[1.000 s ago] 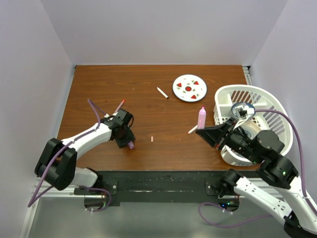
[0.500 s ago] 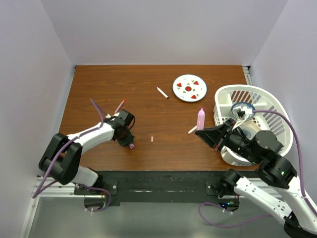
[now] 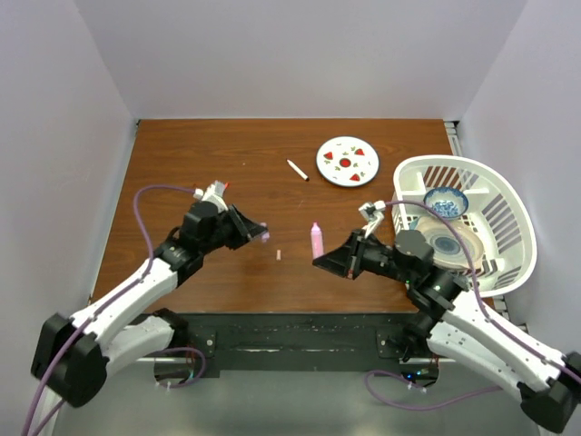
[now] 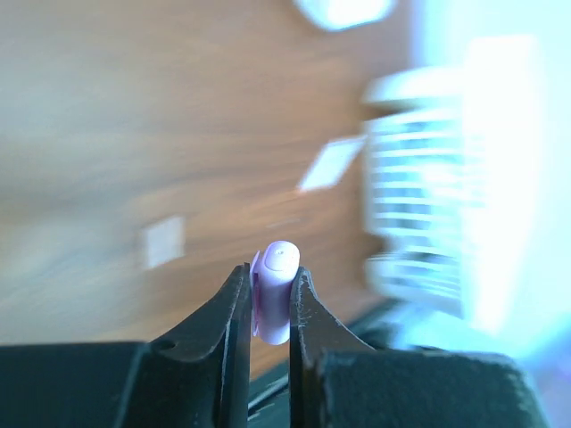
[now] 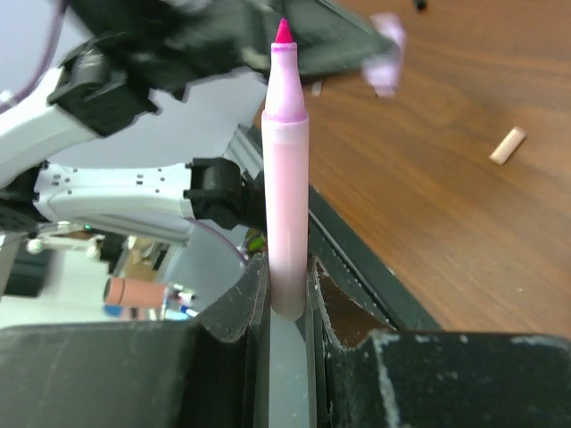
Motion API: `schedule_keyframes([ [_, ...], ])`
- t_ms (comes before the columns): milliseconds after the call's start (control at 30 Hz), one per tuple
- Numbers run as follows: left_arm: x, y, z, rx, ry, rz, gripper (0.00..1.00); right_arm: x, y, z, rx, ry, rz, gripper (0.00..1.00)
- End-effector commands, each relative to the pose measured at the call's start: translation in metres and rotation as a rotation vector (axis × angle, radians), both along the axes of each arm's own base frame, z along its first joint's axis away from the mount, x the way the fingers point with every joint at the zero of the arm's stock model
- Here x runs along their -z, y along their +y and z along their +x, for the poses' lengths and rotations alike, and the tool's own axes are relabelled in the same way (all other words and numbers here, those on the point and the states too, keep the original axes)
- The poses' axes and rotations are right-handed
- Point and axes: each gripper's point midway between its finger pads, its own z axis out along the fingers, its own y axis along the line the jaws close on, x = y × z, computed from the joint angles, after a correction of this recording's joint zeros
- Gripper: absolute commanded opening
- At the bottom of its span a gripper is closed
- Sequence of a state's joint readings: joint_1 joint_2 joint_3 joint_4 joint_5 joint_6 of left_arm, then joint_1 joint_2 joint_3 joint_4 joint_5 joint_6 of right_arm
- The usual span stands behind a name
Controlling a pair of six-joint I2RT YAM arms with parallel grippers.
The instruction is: Insert the pens into the pen caps
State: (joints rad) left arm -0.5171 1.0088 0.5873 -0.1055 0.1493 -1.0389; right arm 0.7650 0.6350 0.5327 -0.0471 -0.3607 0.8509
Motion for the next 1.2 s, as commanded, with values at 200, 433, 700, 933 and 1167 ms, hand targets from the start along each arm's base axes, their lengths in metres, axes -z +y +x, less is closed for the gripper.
schedule_keyframes([
  [200,-0.190,-0.034,-0.020,0.197,-0.552,-0.519,0.00,-0.043,0.055,-0.016,-0.180,-0.155,0.192,0.00],
  [433,-0.207,-0.031,-0.029,0.214,-0.592,-0.544,0.00,-0.051,0.062,-0.008,-0.142,-0.190,0.191,0.00],
  [700,-0.199,-0.034,-0.039,0.242,-0.591,-0.565,0.00,-0.053,0.066,-0.005,-0.141,-0.187,0.186,0.00],
  [933,-0.197,-0.041,-0.042,0.256,-0.585,-0.573,0.00,-0.057,0.070,-0.006,-0.155,-0.189,0.185,0.00],
  [1167,-0.192,-0.047,-0.048,0.278,-0.570,-0.568,0.00,-0.054,0.068,-0.004,-0.142,-0.189,0.173,0.00],
])
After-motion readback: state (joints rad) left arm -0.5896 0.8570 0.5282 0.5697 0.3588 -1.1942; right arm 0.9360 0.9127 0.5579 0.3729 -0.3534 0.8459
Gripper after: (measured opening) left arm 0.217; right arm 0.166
